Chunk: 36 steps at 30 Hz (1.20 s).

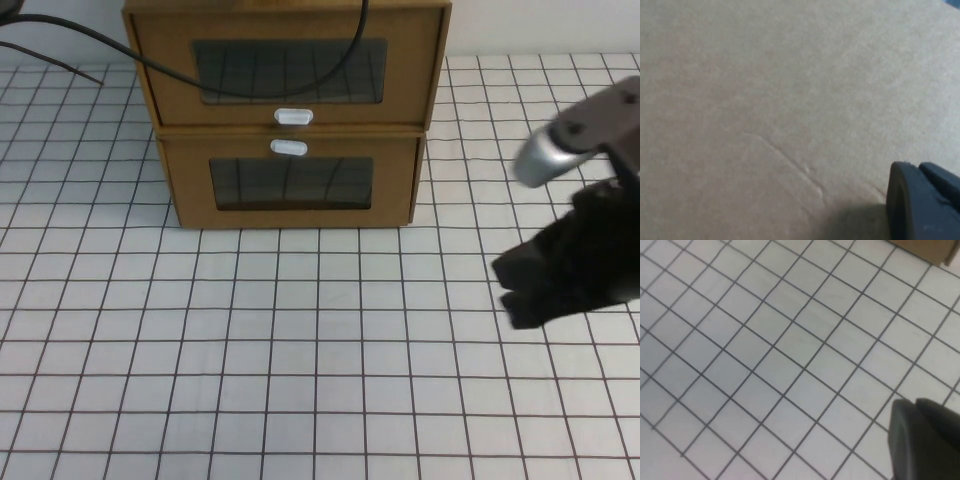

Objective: Open the shoe box
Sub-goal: 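Pull the top drawer of the cardboard box fully open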

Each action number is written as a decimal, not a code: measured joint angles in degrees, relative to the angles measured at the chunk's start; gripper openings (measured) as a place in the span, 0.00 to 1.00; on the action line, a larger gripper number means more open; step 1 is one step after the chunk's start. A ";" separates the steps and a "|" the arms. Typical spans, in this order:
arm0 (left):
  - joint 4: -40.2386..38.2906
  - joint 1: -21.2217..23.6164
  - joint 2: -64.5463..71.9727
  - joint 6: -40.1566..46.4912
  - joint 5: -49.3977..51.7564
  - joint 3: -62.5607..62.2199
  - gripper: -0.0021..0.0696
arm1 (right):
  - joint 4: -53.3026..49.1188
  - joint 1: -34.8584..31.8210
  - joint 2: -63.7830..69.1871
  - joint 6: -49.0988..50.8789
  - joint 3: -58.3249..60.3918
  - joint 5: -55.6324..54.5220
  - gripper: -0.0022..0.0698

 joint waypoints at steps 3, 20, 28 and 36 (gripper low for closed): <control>0.04 0.00 0.00 -0.11 0.14 -0.03 0.03 | -11.21 8.71 6.43 6.34 -5.67 0.13 0.01; 0.04 0.00 0.00 -0.44 0.55 -0.15 0.03 | -80.25 28.70 29.42 33.89 -13.93 -5.68 0.08; 0.04 0.00 0.00 -0.44 0.55 -0.15 0.03 | -103.37 28.74 35.17 48.20 -14.39 -6.97 0.36; 0.04 0.00 0.00 -0.90 0.65 -0.15 0.03 | -106.36 27.67 40.80 50.38 -17.95 -5.24 0.50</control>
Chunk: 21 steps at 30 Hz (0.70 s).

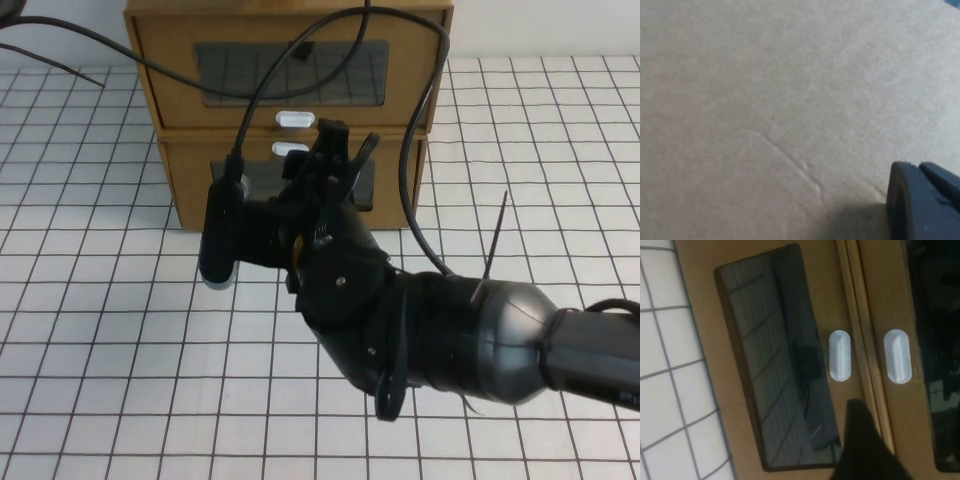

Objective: Open the shoe box
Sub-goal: 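Pull the top drawer of the cardboard box fully open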

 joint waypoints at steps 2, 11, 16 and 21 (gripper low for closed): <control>0.00 0.00 0.00 -0.11 0.00 0.00 0.03 | 0.00 -0.80 0.88 0.14 -1.05 0.61 0.50; 0.00 0.00 0.22 -0.44 0.12 -0.10 0.03 | -0.22 -3.96 2.03 0.40 -4.19 -1.64 0.50; 0.00 0.00 0.22 -0.44 0.12 -0.10 0.03 | -0.34 -4.66 2.51 0.40 -4.43 -4.61 0.50; 0.00 0.00 0.22 -0.58 0.12 -0.10 0.03 | -0.45 -5.17 2.50 0.40 -4.43 -6.90 0.50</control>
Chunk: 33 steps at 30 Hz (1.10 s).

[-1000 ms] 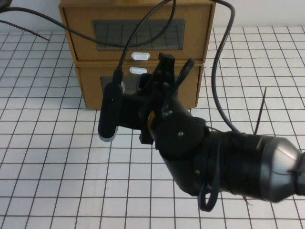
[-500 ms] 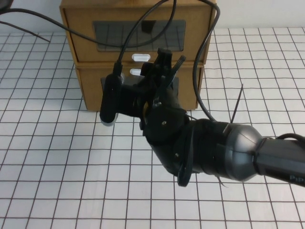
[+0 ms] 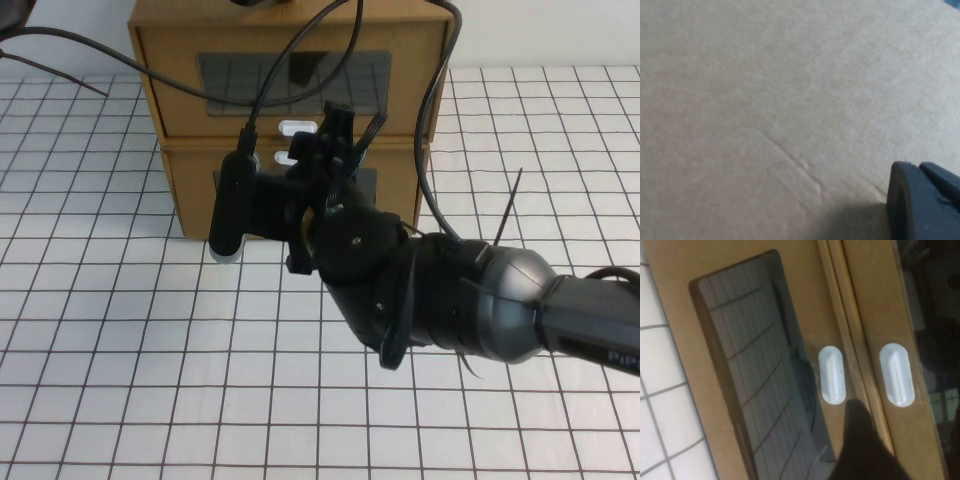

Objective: Open the shoe box
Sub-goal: 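Pull the top drawer of the cardboard box fully open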

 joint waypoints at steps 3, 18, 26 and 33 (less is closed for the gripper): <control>-0.11 0.00 0.00 0.00 0.00 0.00 0.03 | 0.00 -0.47 0.00 0.00 0.00 -0.93 0.50; -0.11 0.00 0.00 0.00 0.00 0.00 0.03 | -0.44 -1.69 4.46 -2.84 -5.34 -2.69 0.50; -0.11 0.00 0.00 0.00 0.00 0.00 0.03 | -0.44 -2.24 6.68 -3.89 -7.31 -2.06 0.50; -0.11 0.00 0.00 0.00 0.00 0.00 0.03 | -0.57 -3.88 7.02 -3.93 -8.85 -2.71 0.50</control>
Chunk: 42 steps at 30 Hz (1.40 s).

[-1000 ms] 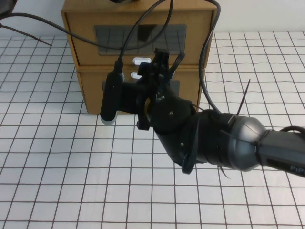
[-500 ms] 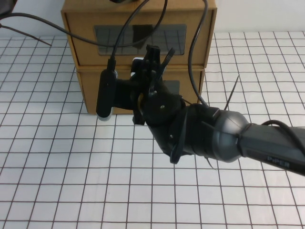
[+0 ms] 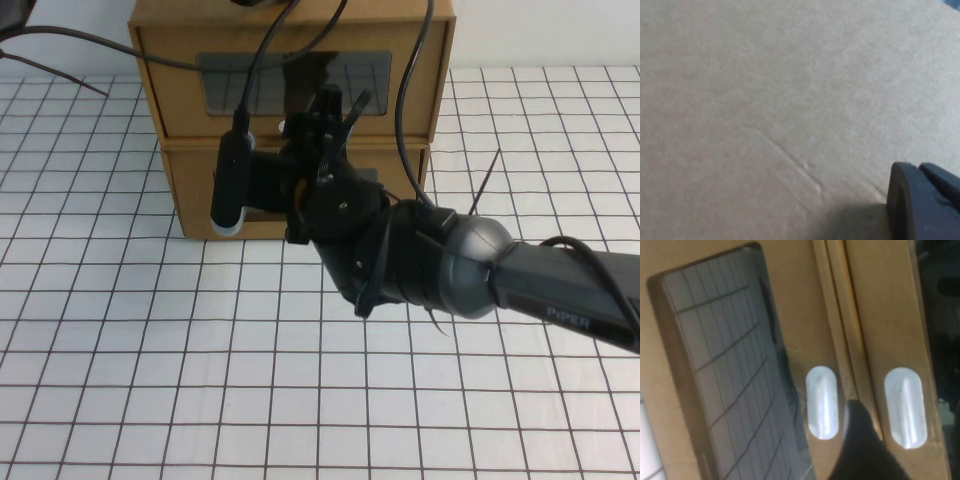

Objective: Open the shoe box
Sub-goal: 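Pull the top drawer of the cardboard box fully open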

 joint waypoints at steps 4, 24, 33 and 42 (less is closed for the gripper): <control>0.00 0.00 0.00 0.00 0.00 0.00 0.03 | -0.03 -0.85 0.06 -0.21 -0.20 -1.63 0.50; 0.00 0.00 0.00 0.00 0.09 0.00 0.03 | -0.64 -1.77 2.34 -0.21 -2.03 -3.05 0.50; 0.00 0.00 0.00 0.00 0.09 0.00 0.03 | -0.64 -1.90 2.84 -0.21 -3.59 -4.27 0.49; 0.00 0.00 0.00 0.00 0.09 0.00 0.03 | -1.26 -2.23 3.59 -0.32 -3.82 -4.27 0.47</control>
